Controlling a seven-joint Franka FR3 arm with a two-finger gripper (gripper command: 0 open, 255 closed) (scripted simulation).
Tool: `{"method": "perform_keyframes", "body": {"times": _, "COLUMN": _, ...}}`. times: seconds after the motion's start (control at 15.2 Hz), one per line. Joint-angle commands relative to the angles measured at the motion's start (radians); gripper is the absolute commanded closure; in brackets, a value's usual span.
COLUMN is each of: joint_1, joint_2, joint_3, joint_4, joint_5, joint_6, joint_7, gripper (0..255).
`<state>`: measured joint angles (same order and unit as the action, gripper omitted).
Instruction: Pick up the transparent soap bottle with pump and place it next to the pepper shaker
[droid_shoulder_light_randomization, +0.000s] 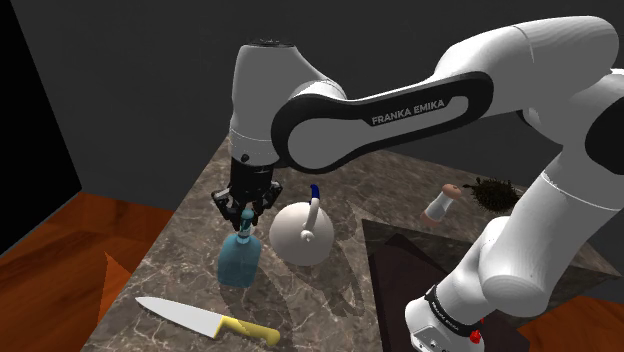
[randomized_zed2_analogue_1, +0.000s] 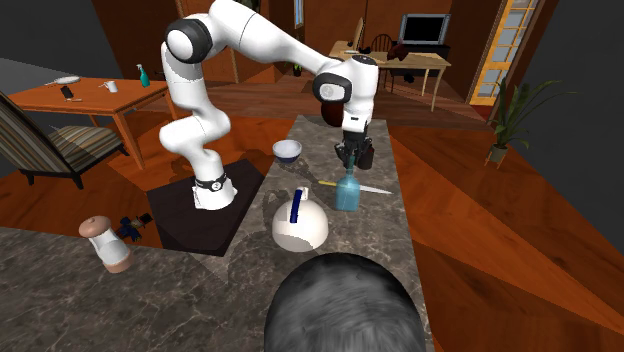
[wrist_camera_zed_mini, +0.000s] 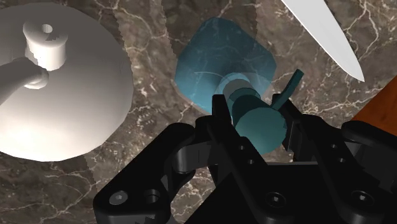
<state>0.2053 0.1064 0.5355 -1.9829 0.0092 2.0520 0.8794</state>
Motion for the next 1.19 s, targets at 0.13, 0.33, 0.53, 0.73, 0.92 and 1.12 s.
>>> {"method": "perform_keyframes", "body": {"times": 0.13, "joint_1": -0.001, "joint_2": -0.01, "joint_3": 0.0, "joint_4": 0.016, "joint_5": 0.006, "joint_6": -0.025, "joint_7": -0.003, "gripper": 255}}
{"method": "perform_keyframes", "body": {"times": 0.33, "joint_1": -0.003, "joint_2": -0.024, "joint_3": 0.001, "joint_4": 0.043, "joint_5": 0.013, "joint_6": -0.063, "joint_7": -0.006, "gripper": 255}}
{"method": "perform_keyframes", "body": {"times": 0.53, "joint_1": -0.005, "joint_2": -0.036, "joint_3": 0.001, "joint_4": 0.071, "joint_5": 0.019, "joint_6": -0.102, "joint_7": -0.009, "gripper": 255}}
{"method": "perform_keyframes", "body": {"times": 0.73, "joint_1": -0.006, "joint_2": -0.045, "joint_3": 0.001, "joint_4": 0.101, "joint_5": 0.024, "joint_6": -0.141, "joint_7": -0.011, "gripper": 255}}
{"method": "perform_keyframes", "body": {"times": 0.92, "joint_1": -0.007, "joint_2": -0.053, "joint_3": 0.0, "joint_4": 0.134, "joint_5": 0.027, "joint_6": -0.18, "joint_7": -0.012, "gripper": 255}}
{"method": "perform_keyframes", "body": {"times": 1.12, "joint_1": -0.007, "joint_2": -0.058, "joint_3": 0.0, "joint_4": 0.169, "joint_5": 0.03, "joint_6": -0.219, "joint_7": -0.012, "gripper": 255}}
